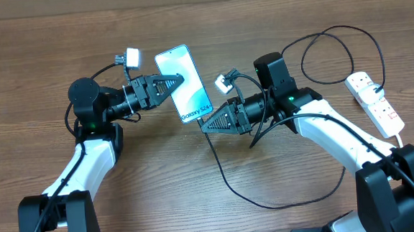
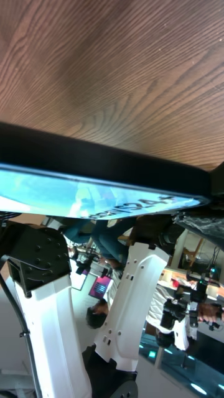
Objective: Plug charger to phone and switch on socket
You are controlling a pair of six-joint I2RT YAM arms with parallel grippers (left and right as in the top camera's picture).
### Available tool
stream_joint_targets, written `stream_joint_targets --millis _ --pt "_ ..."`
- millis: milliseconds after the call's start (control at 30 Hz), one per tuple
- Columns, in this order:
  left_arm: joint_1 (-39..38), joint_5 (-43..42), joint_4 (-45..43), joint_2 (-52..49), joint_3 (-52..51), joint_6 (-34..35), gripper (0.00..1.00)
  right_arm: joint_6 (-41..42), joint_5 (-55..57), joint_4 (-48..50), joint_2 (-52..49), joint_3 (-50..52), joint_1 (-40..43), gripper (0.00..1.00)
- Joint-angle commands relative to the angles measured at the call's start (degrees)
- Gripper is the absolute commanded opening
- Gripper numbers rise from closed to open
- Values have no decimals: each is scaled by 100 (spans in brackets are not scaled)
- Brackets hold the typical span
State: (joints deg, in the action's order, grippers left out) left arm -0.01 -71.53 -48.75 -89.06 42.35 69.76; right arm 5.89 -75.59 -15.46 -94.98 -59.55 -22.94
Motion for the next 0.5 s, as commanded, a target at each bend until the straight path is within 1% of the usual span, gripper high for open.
stream_joint_targets --millis 0,100,167,300,333,400,467 --pt "-63 -348 -33 28 79 -280 4 210 52 315 101 -9 -15 4" --pt "-155 -422 -33 28 76 -468 4 315 55 496 101 -9 -13 4" --pt "-247 -546 -33 28 76 -719 4 415 52 588 101 -9 -15 4" --pt "-358 -608 -33 28 76 -984 4 459 52 566 101 -9 -15 4" --pt "-358 -608 -31 26 79 -1001 4 459 52 527 101 -9 -15 5" --pt "-354 -588 -31 28 76 -1003 4 459 52 402 101 -9 -15 11" --pt "-328 -588 -20 28 76 -1152 4 457 52 223 101 -9 -15 14"
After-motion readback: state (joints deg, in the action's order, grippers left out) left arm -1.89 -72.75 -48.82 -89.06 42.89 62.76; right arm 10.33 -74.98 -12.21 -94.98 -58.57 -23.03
